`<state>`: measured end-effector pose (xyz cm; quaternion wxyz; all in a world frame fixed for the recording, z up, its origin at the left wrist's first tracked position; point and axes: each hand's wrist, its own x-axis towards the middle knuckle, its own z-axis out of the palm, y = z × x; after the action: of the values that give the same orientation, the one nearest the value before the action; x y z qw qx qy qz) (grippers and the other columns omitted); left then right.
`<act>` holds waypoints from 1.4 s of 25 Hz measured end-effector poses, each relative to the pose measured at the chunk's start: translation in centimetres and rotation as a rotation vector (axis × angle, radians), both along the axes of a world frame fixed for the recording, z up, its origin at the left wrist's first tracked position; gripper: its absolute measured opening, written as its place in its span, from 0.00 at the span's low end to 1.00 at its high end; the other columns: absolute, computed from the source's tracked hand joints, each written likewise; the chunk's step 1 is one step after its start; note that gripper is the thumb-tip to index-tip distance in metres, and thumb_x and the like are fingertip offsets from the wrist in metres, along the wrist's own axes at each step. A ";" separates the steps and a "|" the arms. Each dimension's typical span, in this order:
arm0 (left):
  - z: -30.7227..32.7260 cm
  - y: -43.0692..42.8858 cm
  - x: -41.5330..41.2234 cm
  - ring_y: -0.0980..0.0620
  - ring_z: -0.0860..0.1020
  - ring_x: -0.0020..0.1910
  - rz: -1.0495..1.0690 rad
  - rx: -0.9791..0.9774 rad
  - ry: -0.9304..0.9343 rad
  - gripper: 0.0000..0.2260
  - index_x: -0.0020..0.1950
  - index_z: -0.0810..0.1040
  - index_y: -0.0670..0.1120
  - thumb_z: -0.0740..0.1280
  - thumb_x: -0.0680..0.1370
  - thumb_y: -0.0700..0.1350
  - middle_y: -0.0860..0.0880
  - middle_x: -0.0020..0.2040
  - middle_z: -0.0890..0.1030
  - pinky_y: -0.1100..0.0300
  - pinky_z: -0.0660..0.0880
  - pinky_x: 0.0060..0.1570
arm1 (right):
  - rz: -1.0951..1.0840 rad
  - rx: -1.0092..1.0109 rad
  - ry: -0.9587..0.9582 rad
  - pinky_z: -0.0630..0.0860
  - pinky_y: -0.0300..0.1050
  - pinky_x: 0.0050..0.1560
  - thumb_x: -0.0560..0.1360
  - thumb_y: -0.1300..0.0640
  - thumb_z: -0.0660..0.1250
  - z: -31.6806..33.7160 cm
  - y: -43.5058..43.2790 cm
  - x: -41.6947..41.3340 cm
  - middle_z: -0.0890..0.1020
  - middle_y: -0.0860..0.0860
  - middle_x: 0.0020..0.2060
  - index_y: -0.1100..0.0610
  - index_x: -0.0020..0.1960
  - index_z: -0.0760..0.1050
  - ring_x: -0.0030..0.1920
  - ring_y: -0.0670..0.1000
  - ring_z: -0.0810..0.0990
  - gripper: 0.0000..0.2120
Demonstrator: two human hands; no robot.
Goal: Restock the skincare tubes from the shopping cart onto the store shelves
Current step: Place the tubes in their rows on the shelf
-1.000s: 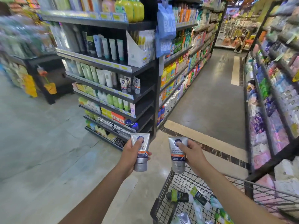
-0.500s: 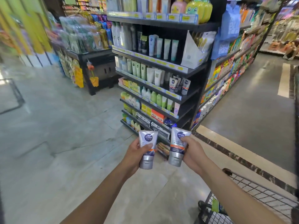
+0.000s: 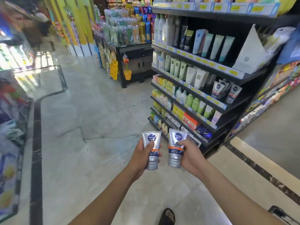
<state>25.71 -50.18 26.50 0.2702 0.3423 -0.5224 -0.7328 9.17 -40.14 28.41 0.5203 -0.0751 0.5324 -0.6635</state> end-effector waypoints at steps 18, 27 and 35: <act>-0.8 -14.1 -22.7 0.40 0.83 0.44 -0.084 -0.076 -0.059 0.08 0.61 0.78 0.49 0.65 0.84 0.49 0.40 0.50 0.85 0.43 0.81 0.45 | -0.109 -0.069 0.079 0.77 0.59 0.63 0.78 0.71 0.65 -2.0 -11.7 -21.0 0.85 0.61 0.57 0.61 0.64 0.77 0.55 0.59 0.83 0.16; -1.7 -16.6 -33.1 0.41 0.84 0.44 -0.321 0.006 -0.023 0.10 0.65 0.75 0.46 0.66 0.84 0.45 0.37 0.53 0.85 0.46 0.82 0.44 | -0.377 0.087 0.299 0.79 0.46 0.51 0.79 0.63 0.70 -2.2 -10.1 -28.9 0.87 0.51 0.54 0.56 0.61 0.80 0.55 0.52 0.86 0.12; -0.1 -23.7 -41.4 0.45 0.86 0.44 -0.574 -0.041 -0.030 0.10 0.64 0.75 0.48 0.66 0.84 0.48 0.44 0.52 0.87 0.47 0.84 0.47 | -0.682 0.168 0.444 0.84 0.52 0.52 0.77 0.60 0.73 -0.6 -13.6 -33.2 0.87 0.50 0.51 0.54 0.60 0.79 0.52 0.53 0.86 0.12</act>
<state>-15.74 -73.85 26.35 0.0507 0.1857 -0.6164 -0.7635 -24.06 -53.75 27.78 0.1475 0.0067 0.6783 -0.7198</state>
